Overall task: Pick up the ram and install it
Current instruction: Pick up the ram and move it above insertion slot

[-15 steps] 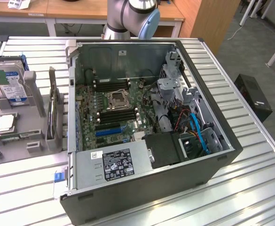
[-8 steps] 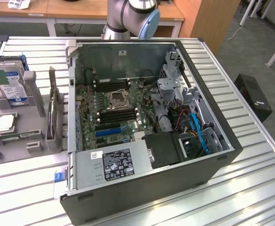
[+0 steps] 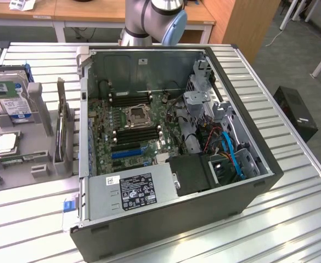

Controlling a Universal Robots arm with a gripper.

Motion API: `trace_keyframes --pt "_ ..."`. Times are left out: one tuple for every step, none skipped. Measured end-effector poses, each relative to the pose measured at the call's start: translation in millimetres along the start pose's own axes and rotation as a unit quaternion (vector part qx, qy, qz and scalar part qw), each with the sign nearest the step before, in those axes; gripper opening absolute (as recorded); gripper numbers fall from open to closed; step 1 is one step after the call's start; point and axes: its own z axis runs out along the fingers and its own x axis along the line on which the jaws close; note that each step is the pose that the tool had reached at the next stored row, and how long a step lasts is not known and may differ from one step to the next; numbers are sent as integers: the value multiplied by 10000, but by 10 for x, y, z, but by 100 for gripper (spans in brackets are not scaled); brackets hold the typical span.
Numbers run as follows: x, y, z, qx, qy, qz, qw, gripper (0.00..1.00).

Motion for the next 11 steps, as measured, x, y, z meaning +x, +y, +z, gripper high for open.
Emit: trace_keyframes --pt "-1 -34 -2 -2 1 0 10000 12" --pt "-1 -70 -3 -4 1 0 10000 12" --pt "-2 -108 -3 -5 1 -1 10000 12" --pt "-3 -147 -4 -7 0 0 10000 12" --pt "-4 -185 -5 -8 0 0 10000 12" --pt "-5 -223 -6 -10 1 0 10000 12" --pt "-6 -262 -8 -11 1 0 10000 12" --pt "-7 -306 -8 -12 1 0 10000 12" --pt "-8 -351 -9 -13 1 0 10000 12" --pt "-9 -400 -10 -16 1 -1 10000 12" --pt "-10 -444 -11 -18 1 0 10000 12"
